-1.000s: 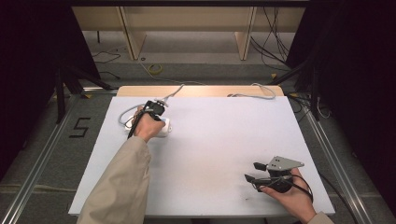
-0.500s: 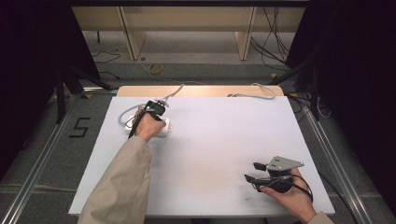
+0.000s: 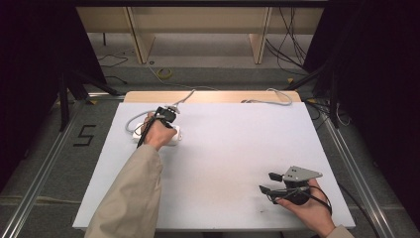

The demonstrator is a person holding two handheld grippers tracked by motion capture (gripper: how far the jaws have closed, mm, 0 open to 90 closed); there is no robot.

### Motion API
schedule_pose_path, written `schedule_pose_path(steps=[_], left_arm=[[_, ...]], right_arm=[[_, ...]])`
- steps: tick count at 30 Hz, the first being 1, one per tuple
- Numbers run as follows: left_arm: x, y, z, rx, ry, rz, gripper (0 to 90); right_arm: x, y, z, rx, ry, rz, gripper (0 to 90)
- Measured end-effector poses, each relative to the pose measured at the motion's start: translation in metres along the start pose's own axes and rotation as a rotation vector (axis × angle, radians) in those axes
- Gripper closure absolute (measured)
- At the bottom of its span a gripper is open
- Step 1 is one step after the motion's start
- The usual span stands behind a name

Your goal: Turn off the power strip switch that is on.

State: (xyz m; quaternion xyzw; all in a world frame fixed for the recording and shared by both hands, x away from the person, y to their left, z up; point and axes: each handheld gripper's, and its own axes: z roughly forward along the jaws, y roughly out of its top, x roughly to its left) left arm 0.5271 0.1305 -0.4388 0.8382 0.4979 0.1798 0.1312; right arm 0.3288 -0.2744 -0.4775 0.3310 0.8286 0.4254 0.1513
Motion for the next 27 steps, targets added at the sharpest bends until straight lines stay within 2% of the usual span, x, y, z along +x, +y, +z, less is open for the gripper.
schedule_pose_path(steps=[27], left_arm=[[-0.0022,0.0001,0.0005,0.0,0.013,0.009,90.0]], right_arm=[[0.0005,0.0,0.0005,0.004,0.002,-0.001,40.1]])
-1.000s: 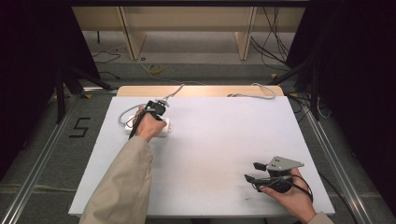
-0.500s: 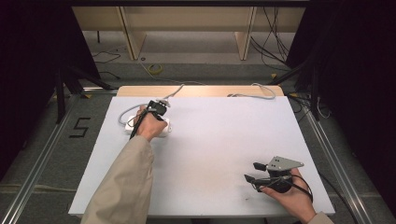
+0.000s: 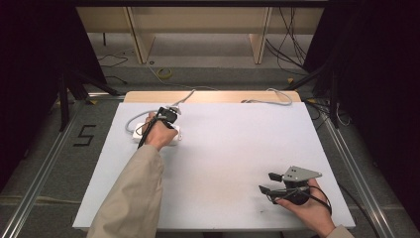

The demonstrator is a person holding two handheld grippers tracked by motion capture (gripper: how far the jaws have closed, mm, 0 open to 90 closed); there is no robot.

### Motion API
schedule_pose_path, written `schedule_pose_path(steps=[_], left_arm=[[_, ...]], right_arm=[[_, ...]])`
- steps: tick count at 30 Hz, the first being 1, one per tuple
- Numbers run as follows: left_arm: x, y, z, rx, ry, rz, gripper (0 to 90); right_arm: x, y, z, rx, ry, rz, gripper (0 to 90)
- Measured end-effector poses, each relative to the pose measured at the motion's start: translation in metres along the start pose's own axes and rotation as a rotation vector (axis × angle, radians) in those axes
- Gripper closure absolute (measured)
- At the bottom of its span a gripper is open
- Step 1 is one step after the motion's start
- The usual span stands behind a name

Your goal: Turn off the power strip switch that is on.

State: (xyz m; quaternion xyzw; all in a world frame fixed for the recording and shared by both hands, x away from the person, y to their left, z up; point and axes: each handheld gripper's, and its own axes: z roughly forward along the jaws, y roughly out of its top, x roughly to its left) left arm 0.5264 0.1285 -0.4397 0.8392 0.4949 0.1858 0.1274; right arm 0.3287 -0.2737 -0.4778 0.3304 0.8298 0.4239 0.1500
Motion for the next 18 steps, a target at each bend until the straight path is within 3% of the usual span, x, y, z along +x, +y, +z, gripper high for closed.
schedule_pose_path(steps=[4,8,18], left_arm=[[0.0005,-0.0002,0.0007,0.003,-0.006,-0.005,90.0],[-0.0031,0.0004,0.0004,0.011,0.021,0.029,90.0],[-0.0027,-0.0005,0.0004,-0.002,0.016,0.013,89.9]], right_arm=[[-0.0001,-0.0001,0.0002,0.0,0.001,0.001,40.1],[-0.0001,0.0,0.0003,0.0,0.001,0.0,40.1],[-0.0006,0.0002,0.0,-0.003,-0.001,0.0,40.0]])
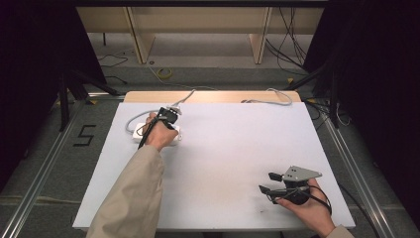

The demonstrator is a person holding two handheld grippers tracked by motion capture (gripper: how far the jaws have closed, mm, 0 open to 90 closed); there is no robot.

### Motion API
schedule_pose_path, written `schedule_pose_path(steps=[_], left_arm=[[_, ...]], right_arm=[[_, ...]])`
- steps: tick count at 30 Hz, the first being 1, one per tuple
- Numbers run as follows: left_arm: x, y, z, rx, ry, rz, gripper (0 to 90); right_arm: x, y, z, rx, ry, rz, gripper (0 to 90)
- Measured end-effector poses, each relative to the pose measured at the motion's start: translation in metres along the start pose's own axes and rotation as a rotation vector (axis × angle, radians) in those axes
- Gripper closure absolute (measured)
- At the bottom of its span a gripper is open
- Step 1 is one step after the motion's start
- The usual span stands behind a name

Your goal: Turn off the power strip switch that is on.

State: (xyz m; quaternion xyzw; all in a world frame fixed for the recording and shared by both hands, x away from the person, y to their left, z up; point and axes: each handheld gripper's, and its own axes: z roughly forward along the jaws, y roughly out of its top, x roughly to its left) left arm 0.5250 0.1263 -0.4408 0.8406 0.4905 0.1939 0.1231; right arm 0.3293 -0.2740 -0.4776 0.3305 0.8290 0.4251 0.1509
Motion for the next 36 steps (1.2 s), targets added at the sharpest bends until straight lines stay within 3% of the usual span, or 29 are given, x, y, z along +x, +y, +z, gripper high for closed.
schedule_pose_path(steps=[11,23,36], left_arm=[[0.001,-0.001,-0.003,-0.024,0.006,0.023,89.8],[0.004,-0.005,-0.005,-0.045,-0.028,0.011,89.6],[0.013,-0.013,-0.023,-0.133,-0.047,-0.02,85.8]], right_arm=[[0.0,0.0,0.0,-0.003,-0.001,-0.001,40.1],[0.0,0.0,0.0,-0.003,-0.001,0.0,40.0],[0.001,0.0,0.0,-0.007,-0.002,0.001,40.0]])
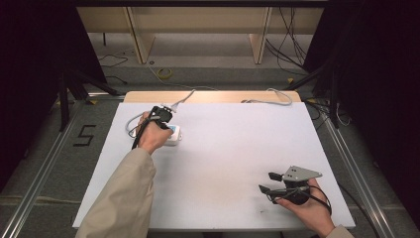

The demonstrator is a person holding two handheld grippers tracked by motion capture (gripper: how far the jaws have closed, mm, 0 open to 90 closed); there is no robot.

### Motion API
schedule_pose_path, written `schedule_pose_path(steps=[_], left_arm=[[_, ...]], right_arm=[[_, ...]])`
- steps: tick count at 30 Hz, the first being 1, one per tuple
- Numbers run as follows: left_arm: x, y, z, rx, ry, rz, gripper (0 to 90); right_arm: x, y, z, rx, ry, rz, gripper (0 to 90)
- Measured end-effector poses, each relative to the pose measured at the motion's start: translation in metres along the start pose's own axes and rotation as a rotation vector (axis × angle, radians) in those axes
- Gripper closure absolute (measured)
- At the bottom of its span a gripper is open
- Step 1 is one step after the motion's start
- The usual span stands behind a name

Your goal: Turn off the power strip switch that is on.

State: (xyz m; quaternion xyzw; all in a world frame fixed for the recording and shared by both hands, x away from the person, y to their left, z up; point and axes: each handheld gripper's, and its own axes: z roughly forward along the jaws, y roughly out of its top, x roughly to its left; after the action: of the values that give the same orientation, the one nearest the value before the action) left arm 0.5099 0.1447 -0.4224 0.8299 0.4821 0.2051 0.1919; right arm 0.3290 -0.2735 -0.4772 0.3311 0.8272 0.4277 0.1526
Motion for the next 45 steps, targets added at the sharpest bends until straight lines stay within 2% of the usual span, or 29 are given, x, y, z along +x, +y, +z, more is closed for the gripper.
schedule_pose_path(steps=[7,16,34,41,45], left_arm=[[0.002,-0.005,-0.013,-0.04,-0.02,-0.001,81.1],[0.002,-0.016,-0.031,-0.1,-0.066,0.001,76.9],[-0.004,-0.057,-0.059,-0.214,-0.117,-0.008,65.4],[-0.006,-0.069,-0.065,-0.267,-0.122,0.001,53.5],[-0.006,-0.075,-0.065,-0.264,-0.127,0.018,44.9]], right_arm=[[0.0,0.0,0.001,0.002,-0.002,0.0,40.1],[0.0,0.0,0.0,-0.001,-0.004,0.0,40.0],[-0.001,0.0,0.0,-0.002,-0.005,0.0,40.0],[-0.001,0.0,0.0,-0.001,-0.005,0.001,39.9],[0.0,0.0,0.0,-0.002,-0.005,0.002,39.9]])
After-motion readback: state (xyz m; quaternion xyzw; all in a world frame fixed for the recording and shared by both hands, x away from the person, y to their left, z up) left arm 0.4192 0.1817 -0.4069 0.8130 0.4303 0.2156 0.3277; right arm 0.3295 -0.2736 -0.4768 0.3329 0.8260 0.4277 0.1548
